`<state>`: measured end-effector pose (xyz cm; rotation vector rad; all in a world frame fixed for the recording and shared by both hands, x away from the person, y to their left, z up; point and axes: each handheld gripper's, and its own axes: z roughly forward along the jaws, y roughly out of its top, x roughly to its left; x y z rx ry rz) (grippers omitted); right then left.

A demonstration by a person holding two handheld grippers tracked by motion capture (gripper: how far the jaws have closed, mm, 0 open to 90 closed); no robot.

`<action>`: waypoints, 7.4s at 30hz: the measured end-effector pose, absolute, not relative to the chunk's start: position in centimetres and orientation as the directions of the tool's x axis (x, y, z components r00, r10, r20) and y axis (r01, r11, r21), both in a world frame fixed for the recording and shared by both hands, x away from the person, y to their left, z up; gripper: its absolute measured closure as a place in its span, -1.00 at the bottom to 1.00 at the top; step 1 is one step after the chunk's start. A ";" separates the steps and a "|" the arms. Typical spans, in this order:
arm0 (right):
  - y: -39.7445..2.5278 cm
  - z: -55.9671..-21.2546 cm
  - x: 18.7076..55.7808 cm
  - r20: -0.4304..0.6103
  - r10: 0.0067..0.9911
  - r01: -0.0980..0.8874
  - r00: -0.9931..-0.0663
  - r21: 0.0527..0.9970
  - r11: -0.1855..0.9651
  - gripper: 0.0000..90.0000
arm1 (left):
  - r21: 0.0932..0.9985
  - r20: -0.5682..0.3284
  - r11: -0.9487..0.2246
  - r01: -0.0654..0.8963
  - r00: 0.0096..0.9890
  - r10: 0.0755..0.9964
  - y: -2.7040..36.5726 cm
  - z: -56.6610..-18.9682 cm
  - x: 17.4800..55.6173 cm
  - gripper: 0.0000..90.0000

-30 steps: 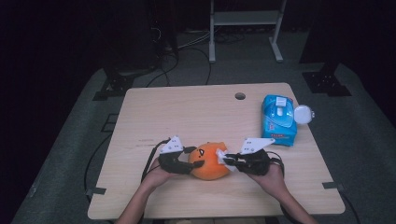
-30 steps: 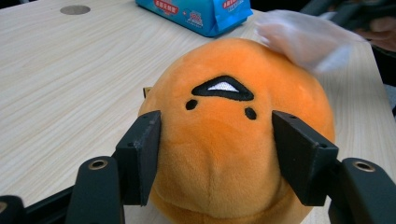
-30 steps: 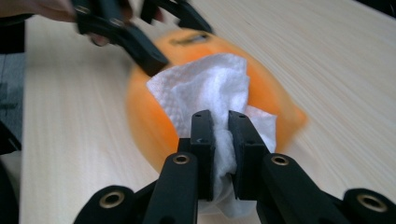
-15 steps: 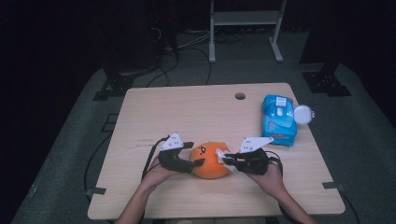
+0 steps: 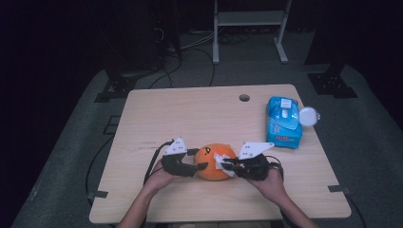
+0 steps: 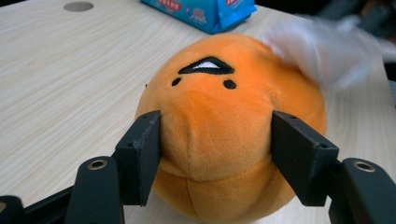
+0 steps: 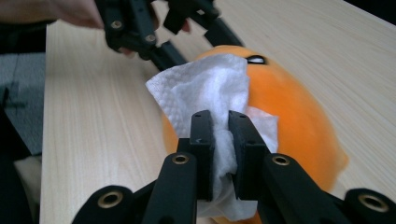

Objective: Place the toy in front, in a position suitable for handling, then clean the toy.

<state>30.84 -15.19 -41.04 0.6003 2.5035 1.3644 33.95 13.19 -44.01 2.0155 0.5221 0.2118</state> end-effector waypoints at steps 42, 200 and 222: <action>-17.8 -41.6 32.8 0.050 0.540 0.331 -0.840 0.836 0.438 0.77 | 0.880 -0.135 -0.361 0.308 0.891 0.433 12.4 -43.9 33.8 -0.47; -17.2 -41.6 32.1 0.118 0.501 0.341 -0.858 0.858 0.383 0.77 | 0.890 -0.078 -0.401 0.217 0.939 0.335 11.1 -44.4 32.6 -0.52; -17.6 -41.7 32.4 0.097 0.539 0.355 -0.837 0.846 0.399 0.76 | 0.882 -0.064 -0.422 0.210 0.941 0.333 10.5 -43.4 32.1 -0.74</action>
